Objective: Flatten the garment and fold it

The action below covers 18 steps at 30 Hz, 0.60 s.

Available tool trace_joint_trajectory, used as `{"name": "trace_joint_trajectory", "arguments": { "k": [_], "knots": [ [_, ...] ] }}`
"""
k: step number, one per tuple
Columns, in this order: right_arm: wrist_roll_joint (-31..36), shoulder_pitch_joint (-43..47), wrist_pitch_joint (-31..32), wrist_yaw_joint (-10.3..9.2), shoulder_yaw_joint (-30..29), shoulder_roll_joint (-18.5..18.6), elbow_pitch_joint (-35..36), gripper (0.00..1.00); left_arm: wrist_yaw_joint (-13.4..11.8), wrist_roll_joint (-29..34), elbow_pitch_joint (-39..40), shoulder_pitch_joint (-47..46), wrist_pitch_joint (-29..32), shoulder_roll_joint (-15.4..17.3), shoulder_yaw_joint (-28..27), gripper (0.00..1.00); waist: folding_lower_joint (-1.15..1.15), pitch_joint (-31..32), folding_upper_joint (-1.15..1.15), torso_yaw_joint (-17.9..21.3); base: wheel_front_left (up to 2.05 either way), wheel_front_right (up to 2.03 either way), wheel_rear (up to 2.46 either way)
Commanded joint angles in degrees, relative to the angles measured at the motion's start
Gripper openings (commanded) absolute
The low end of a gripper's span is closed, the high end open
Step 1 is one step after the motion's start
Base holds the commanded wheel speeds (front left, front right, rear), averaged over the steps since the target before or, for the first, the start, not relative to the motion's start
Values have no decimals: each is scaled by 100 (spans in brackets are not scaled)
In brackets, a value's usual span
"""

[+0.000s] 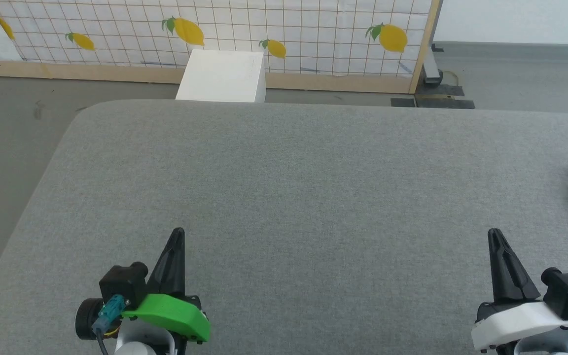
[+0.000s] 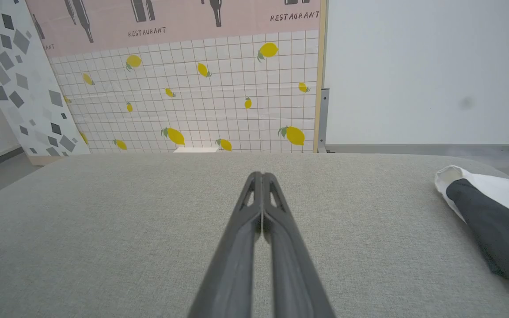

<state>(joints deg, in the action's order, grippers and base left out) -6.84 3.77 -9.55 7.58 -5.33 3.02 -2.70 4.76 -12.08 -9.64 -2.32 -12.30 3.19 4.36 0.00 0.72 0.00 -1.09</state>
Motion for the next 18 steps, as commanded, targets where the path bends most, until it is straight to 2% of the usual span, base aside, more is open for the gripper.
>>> {"name": "trace_joint_trajectory", "arguments": {
  "k": [1, 18],
  "knots": [
    [64, -63, 32, -2, 26, -3, 34, 0, -36, 62, 47, 43, 35, -6, -26, 0, 0, -1, 0, 1, 0, 0, 0],
    [167, -115, 185, -3, 110, -4, 73, 0, -109, 252, 199, 74, 233, -10, -94, 0, 0, -13, 0, 19, 0, 0, 0]
  ]
}}
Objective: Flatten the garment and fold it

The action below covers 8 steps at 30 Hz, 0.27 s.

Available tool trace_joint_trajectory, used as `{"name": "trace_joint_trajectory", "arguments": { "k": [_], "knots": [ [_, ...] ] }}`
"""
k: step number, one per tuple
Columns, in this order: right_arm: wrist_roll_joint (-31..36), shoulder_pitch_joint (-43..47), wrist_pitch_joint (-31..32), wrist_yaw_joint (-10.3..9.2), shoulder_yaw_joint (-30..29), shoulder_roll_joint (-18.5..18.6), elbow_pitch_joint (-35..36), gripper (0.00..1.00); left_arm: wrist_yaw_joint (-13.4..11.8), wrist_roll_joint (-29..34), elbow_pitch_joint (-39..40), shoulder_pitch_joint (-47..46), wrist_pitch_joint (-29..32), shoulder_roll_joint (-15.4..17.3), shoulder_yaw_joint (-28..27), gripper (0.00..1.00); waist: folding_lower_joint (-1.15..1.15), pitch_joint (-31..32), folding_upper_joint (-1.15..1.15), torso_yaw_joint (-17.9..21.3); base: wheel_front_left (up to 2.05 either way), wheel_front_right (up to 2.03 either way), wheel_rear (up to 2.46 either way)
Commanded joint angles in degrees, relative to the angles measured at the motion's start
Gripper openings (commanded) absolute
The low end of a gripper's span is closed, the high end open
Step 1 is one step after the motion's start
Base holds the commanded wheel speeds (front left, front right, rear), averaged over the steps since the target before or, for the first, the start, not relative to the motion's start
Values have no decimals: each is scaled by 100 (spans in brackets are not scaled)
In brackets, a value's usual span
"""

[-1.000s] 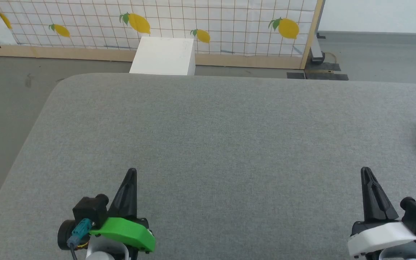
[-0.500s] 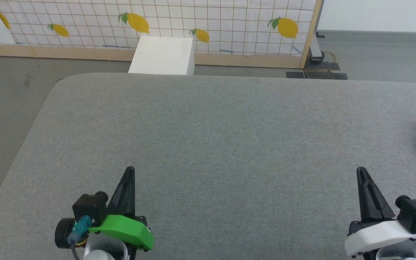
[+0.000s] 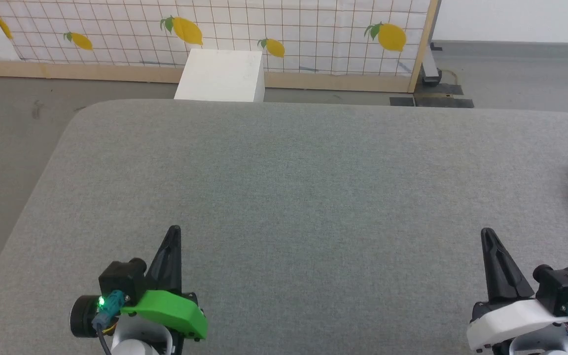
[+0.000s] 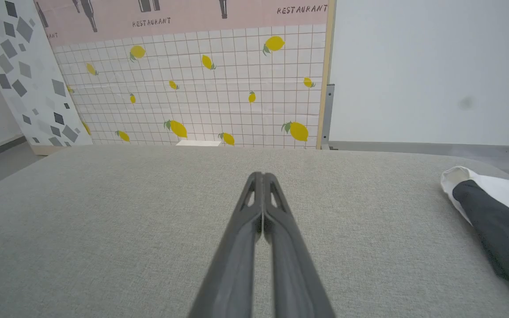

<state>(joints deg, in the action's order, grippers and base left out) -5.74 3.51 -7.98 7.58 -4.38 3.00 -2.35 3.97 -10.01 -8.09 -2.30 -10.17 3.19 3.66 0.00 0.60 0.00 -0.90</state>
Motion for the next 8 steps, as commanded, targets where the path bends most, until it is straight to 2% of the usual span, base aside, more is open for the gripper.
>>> {"name": "trace_joint_trajectory", "arguments": {
  "k": [1, 8],
  "knots": [
    [63, -92, 38, -3, 20, -3, 41, 0, -34, 58, 54, 74, 33, -10, -29, 0, 0, -1, 0, 2, 0, 0, 0],
    [105, -113, 100, -3, 54, -4, 56, 0, -64, 134, 115, 87, 112, -12, -56, 0, 0, -6, 0, 9, 0, 0, 0]
  ]
}}
